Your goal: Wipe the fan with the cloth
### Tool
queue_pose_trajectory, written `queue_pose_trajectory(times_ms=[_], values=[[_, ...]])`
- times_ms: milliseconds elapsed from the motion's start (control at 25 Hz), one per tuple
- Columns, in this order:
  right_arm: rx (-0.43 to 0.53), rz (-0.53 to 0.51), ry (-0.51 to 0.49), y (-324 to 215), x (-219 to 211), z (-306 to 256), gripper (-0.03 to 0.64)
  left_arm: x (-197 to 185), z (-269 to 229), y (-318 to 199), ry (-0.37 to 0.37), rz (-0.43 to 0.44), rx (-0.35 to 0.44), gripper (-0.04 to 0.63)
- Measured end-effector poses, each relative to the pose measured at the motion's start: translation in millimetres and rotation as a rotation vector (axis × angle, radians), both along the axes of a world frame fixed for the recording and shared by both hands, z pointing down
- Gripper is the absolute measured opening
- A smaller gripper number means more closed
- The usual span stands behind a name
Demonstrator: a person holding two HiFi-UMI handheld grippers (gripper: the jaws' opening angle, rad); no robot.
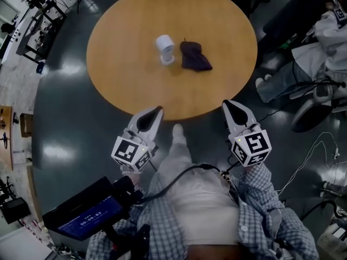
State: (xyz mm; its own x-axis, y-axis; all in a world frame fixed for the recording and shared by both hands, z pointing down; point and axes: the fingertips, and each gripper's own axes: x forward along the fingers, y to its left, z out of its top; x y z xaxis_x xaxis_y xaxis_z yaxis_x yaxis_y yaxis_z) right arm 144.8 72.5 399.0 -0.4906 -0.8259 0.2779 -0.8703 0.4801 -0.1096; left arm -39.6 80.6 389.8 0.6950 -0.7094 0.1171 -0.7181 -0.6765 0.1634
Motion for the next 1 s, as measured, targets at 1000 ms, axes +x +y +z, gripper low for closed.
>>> queue_pose_trajectory(times_ms=[1000], values=[[-0.161, -0.060, 0.051, -182, -32, 51, 0.005, -23, 81, -190, -0.185, 0.003, -0.046, 0.077]])
